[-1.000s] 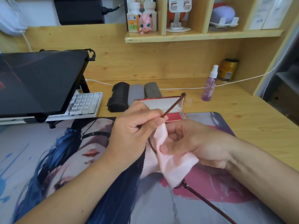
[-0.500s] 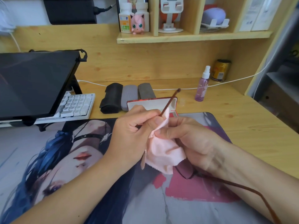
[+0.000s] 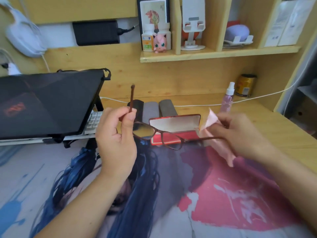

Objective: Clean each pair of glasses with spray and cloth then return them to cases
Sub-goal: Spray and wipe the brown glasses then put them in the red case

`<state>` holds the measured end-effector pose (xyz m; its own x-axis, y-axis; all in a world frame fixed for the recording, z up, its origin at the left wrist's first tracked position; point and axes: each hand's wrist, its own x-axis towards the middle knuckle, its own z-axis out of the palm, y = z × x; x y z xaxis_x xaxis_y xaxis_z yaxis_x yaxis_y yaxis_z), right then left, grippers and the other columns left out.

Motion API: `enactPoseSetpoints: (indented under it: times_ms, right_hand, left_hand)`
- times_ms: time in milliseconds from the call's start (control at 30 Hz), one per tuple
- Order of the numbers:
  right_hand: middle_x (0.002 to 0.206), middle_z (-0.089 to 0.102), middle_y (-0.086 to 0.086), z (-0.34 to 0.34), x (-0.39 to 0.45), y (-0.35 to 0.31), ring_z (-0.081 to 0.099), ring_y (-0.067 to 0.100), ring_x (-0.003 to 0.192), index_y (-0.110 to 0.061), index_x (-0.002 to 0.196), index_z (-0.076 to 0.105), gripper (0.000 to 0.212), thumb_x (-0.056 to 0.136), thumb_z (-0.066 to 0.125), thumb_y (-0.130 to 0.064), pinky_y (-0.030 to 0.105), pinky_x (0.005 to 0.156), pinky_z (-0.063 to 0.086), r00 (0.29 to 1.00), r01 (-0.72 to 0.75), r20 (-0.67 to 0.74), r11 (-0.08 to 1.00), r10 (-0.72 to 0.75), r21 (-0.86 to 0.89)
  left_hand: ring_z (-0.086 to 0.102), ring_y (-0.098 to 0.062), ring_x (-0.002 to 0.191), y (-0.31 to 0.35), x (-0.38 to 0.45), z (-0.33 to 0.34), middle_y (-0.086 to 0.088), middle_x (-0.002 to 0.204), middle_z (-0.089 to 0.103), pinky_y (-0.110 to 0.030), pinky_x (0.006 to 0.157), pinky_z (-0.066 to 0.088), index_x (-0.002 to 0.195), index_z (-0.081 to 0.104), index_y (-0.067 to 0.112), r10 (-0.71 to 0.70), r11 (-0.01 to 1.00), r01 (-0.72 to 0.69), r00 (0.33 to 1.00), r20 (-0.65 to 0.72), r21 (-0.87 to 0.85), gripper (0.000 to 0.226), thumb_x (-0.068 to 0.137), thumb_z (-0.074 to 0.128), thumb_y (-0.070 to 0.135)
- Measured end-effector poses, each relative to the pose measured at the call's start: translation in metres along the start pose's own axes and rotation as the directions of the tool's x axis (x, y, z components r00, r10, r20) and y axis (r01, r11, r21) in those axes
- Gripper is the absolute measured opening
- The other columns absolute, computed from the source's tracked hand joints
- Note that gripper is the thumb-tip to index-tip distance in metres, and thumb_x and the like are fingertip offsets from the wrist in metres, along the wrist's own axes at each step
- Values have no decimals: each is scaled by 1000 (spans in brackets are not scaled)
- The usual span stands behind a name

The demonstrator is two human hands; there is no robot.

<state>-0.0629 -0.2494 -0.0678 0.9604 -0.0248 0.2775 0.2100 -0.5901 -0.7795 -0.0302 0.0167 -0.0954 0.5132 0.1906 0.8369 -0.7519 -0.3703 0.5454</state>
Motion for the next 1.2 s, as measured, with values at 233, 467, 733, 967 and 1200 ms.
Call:
enactPoseSetpoints:
  times_ms: [233, 467, 733, 967, 1200]
  right_hand:
    - [103, 59, -26, 15, -11, -7, 54, -8, 100, -44, 109, 56, 36, 81, 77, -36, 11, 86, 43, 979, 125, 193, 945, -68, -302]
    - [121, 60, -13, 16, -14, -6, 61, 16, 111, -45, 125, 55, 70, 76, 56, 4, 32, 94, 51, 929, 241, 236, 950, -285, 198]
    - [109, 66, -4, 21, -17, -10, 67, 16, 103, -30, 119, 65, 35, 88, 73, -16, 31, 88, 54, 926, 287, 115, 869, -360, 404]
    - [92, 70, 3, 29, -17, -11, 68, 18, 88, -8, 90, 70, 4, 87, 73, -9, 30, 78, 56, 804, 515, -375, 856, -461, 52]
    - [99, 70, -1, 21, -18, -14, 69, 16, 91, -16, 101, 69, 18, 90, 68, -2, 31, 78, 56, 762, 551, -414, 835, -498, 10]
  left_hand:
    - [50, -3, 89, 2, 4, -3, 4, 97, 47, -25, 80, 43, 101, 53, 7, 123, 992, -121, 992, -42, 39, 12, 102, 42, 8]
    - [51, -20, 83, 6, -1, 0, -7, 94, 48, -30, 77, 43, 101, 50, 12, 203, 979, -203, 979, 3, 2, 11, 103, 39, 12]
    - [49, -16, 90, 9, -1, 1, -18, 98, 46, -24, 85, 42, 101, 49, 9, 300, 954, -300, 954, -9, 19, 16, 95, 39, -1]
    - [46, 5, 106, 5, 0, 3, -11, 101, 47, -18, 92, 39, 103, 52, 6, 374, 927, -375, 927, 21, 18, 20, 108, 40, 21]
    - [51, 0, 105, 0, 3, 3, -10, 104, 51, -21, 93, 41, 103, 55, 7, 356, 934, -357, 932, 73, 8, 12, 100, 44, 3]
